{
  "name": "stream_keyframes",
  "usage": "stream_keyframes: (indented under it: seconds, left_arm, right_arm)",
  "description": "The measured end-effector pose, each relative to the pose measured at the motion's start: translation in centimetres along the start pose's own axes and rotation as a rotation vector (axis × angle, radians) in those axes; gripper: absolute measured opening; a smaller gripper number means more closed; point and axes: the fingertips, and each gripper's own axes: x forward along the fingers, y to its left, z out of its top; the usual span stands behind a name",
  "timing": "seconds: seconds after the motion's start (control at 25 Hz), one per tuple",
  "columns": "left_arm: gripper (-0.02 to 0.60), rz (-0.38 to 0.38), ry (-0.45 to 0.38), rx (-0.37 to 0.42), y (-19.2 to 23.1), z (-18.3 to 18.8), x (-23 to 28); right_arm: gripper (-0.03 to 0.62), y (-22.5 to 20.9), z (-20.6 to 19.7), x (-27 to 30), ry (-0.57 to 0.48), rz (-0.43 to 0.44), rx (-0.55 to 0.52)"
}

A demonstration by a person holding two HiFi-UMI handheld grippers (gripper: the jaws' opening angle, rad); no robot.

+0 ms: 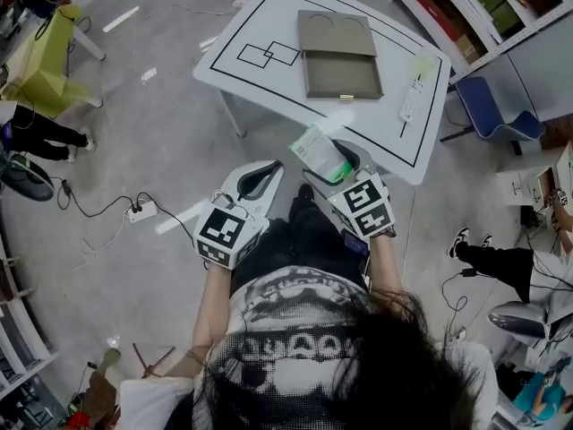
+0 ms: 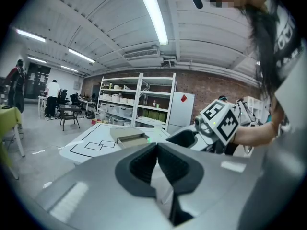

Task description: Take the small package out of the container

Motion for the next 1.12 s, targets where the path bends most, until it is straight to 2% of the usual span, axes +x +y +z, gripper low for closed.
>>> stream_keyframes:
  seconds: [0.32,0.76,1.12]
  left_arm:
    - [0.0,-0.029,0.005,-0.004,-2.4,-1.3,-1.5]
    - [0.0,-0.019,0.001,0.017,-4.8,-0.2,-0.6]
    - [0.0,-0.006,0.015,0.014,-11.7,0.0,2.8]
  right_arm:
    - [0.362,2.1,-1.0,-2.1,-0.013,-0.014,0.027]
    - [0.362,0.7,-1.6,-4.7,-0.048,-0.018,0.041]
    - [0.362,-2.3,-6.2,-10.8,-0.054,-0.013,0.062]
